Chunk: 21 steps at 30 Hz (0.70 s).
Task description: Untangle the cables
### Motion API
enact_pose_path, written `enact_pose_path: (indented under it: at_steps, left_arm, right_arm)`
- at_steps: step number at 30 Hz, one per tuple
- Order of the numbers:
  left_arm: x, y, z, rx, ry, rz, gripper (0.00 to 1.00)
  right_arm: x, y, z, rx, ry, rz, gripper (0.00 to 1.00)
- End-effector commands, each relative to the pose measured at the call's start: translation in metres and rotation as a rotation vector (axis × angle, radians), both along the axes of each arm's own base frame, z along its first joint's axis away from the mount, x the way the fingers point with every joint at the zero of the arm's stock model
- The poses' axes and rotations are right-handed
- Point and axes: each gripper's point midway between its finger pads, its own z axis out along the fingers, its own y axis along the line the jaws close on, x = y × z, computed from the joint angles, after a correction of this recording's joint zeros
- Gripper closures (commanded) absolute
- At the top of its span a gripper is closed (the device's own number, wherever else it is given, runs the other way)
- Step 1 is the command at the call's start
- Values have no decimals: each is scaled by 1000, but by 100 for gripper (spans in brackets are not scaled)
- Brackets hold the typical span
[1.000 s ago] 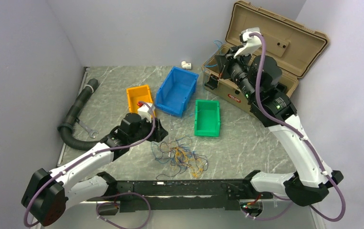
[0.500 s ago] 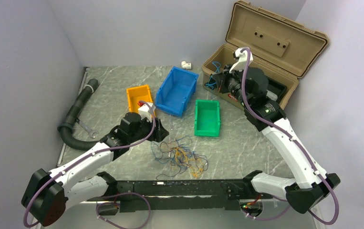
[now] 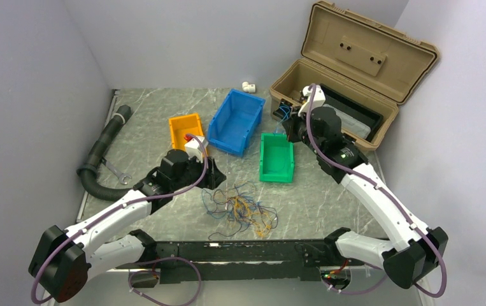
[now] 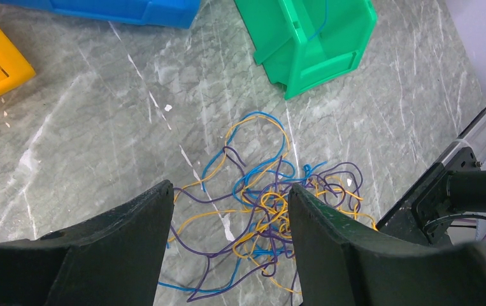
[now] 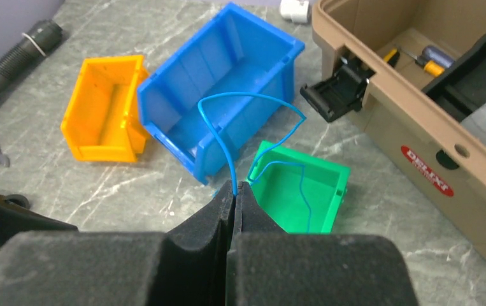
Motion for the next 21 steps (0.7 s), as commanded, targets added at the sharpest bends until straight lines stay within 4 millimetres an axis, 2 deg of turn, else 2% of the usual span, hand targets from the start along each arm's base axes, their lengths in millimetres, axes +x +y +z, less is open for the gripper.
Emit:
enact_pose_path:
  at_steps: [1,4,15,19,21]
  left_arm:
    - [5,-9,25,-43,-60,-29,30]
    - [4,-9,25,-44,-61,-31,30]
    - [0,-4,27,-31,-57,-29,30]
    - [-1,-6,28,-37,-54,-36,30]
    - [-1,-6,29,-36,-55,-36,30]
  right_arm:
    - [2,-12,-11,17,13,-82,100]
    - [1,-19,-40,-23,87,-121,100]
    - [-14,-11,-166,-85,327,-82,100]
    - [-11,-8,-201,-129,418,-87,100]
    - [-6,-6,-212,-151,453,-92,100]
